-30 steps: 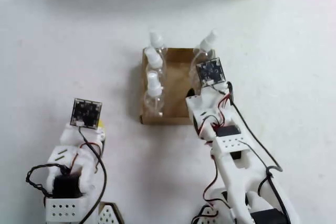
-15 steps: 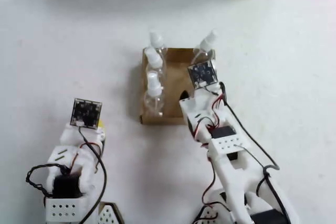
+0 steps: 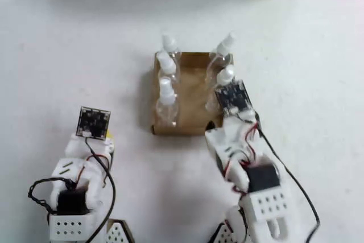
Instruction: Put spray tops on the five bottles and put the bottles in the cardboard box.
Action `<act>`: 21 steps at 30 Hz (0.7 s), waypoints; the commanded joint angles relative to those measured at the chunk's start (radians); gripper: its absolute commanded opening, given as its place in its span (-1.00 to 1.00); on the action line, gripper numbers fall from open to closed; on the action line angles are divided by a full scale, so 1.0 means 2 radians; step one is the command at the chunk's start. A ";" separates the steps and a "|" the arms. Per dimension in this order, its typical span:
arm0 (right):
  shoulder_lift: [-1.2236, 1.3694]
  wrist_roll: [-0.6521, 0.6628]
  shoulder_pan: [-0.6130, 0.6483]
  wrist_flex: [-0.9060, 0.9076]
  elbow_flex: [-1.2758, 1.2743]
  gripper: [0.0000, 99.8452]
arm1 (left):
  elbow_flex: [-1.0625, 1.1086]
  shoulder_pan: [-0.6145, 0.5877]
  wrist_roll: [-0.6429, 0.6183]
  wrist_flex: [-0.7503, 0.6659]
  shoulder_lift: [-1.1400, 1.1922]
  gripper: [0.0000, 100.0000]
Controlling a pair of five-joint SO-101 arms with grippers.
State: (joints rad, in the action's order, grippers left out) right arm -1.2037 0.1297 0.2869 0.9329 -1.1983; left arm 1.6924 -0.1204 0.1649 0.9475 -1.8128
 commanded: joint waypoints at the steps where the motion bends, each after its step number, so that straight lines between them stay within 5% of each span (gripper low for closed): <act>1: -0.112 0.051 -0.043 0.051 0.000 -0.34 | 0.000 -0.007 0.005 -0.002 -0.007 -0.95; 6: -0.198 0.127 -0.071 0.084 -0.048 -0.37 | 0.000 -0.007 0.005 -0.002 -0.007 -0.95; 13: -0.287 0.133 -0.093 0.114 -0.064 -0.98 | 0.000 -0.007 0.005 -0.002 -0.007 -0.95; 21: -0.298 0.064 -0.091 0.173 -0.123 -0.89 | 0.000 -0.007 0.005 -0.002 -0.007 -0.95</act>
State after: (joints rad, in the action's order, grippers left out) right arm -1.7929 0.3613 0.1135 1.2566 -1.4208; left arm 1.6924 -0.1204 0.1649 0.9475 -1.8128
